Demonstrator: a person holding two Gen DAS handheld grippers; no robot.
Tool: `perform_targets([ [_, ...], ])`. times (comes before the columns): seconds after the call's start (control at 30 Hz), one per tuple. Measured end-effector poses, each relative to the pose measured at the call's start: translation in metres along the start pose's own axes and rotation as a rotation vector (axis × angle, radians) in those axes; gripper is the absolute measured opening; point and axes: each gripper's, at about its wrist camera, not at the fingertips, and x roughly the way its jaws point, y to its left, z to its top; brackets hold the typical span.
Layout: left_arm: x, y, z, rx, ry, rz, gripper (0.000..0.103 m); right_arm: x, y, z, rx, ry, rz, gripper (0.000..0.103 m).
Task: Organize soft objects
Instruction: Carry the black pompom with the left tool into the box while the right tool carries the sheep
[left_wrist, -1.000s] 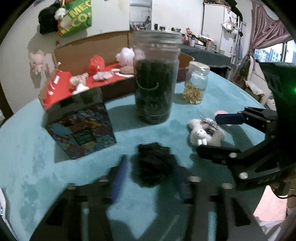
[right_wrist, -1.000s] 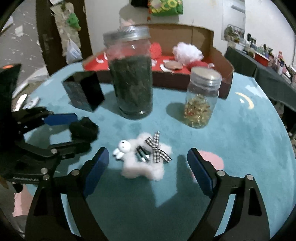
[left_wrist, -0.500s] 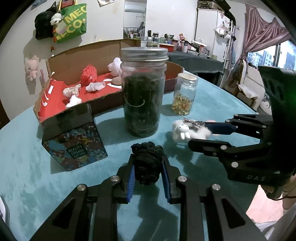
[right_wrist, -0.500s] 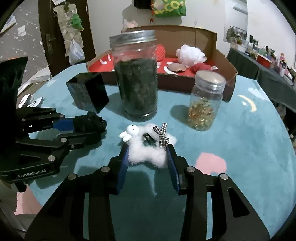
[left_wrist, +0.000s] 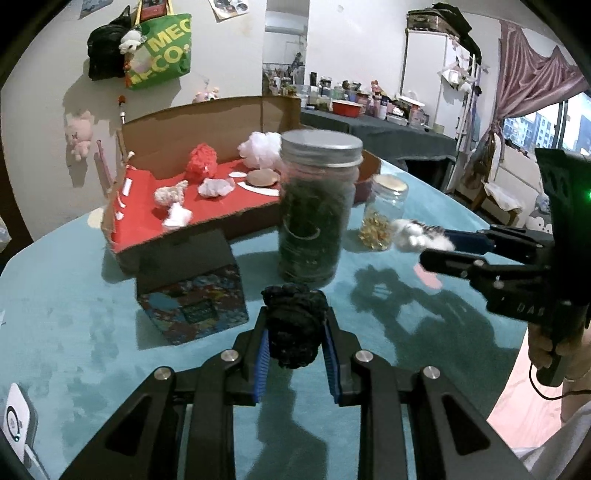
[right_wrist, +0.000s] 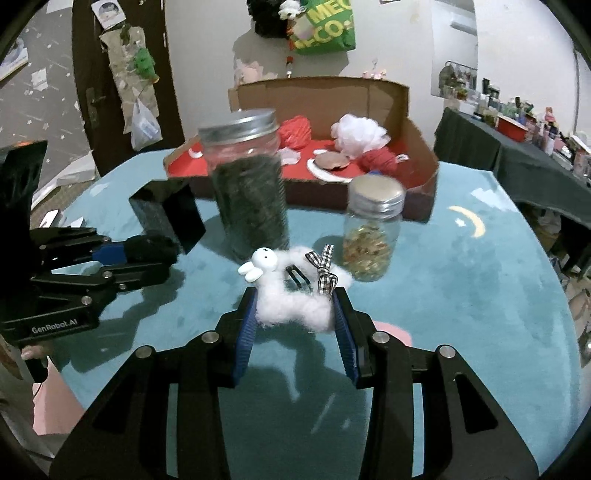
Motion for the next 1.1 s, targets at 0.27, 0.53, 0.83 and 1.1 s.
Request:
perform_targets([
  [0.27, -0.012, 0.014, 0.014, -0.010, -0.031, 0.035, 0.027, -0.015, -0.014, 0.017, 0.003, -0.050, -0.035, 0.038],
  [0.53, -0.012, 0.028, 0.039, -0.019, -0.049, 0.054, 0.027, -0.024, -0.025, 0.039, -0.002, -0.108, -0.049, 0.038],
  [0.83, 0.007, 0.042, 0.078, 0.035, -0.011, 0.043, 0.027, -0.017, -0.033, 0.065, -0.035, -0.120, -0.028, 0.038],
  [1.1, 0.051, 0.061, 0.119, 0.104, 0.083, -0.009, 0.027, 0.025, -0.049, 0.109, -0.125, -0.055, 0.039, 0.038],
])
